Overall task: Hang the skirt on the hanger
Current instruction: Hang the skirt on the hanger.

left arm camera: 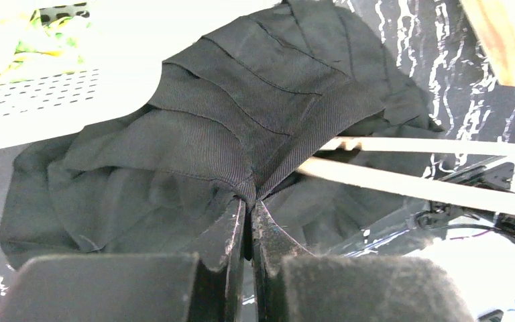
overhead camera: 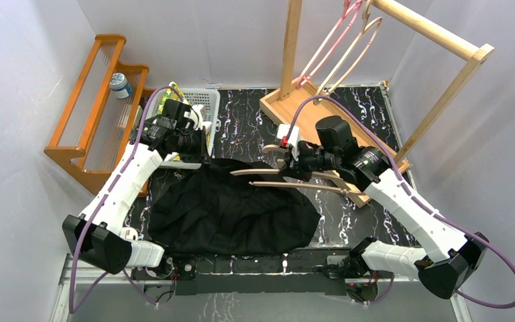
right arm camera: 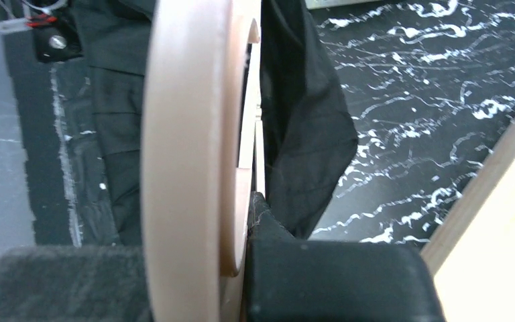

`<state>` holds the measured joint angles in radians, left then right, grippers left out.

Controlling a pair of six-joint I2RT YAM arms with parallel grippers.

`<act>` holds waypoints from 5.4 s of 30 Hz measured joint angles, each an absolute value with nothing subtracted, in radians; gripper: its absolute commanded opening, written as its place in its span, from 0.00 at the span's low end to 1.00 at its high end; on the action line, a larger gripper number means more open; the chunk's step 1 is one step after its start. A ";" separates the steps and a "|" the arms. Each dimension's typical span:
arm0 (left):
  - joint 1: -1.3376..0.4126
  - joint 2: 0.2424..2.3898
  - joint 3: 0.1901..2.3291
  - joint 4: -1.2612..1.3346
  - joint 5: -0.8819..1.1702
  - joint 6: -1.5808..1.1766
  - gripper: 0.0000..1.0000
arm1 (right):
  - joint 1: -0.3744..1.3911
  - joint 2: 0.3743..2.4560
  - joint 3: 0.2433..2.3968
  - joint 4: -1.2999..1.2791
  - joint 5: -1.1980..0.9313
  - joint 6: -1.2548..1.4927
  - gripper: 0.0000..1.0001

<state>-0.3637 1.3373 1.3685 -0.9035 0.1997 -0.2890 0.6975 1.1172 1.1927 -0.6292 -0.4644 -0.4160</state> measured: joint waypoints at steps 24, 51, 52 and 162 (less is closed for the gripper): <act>-0.364 1.336 1.281 -0.807 0.554 -0.425 0.24 | 0.865 1.179 0.864 0.017 -0.365 -0.147 0.00; -0.353 1.053 1.087 -0.557 0.500 0.319 0.63 | 0.866 1.173 0.767 0.211 -0.355 -0.055 0.00; -0.353 1.069 1.090 -0.553 0.522 0.351 0.63 | 0.866 1.173 0.767 0.211 -0.356 -0.055 0.00; -0.325 1.512 1.291 -1.062 1.053 0.950 0.00 | 0.873 1.291 0.907 0.197 -0.422 0.053 0.58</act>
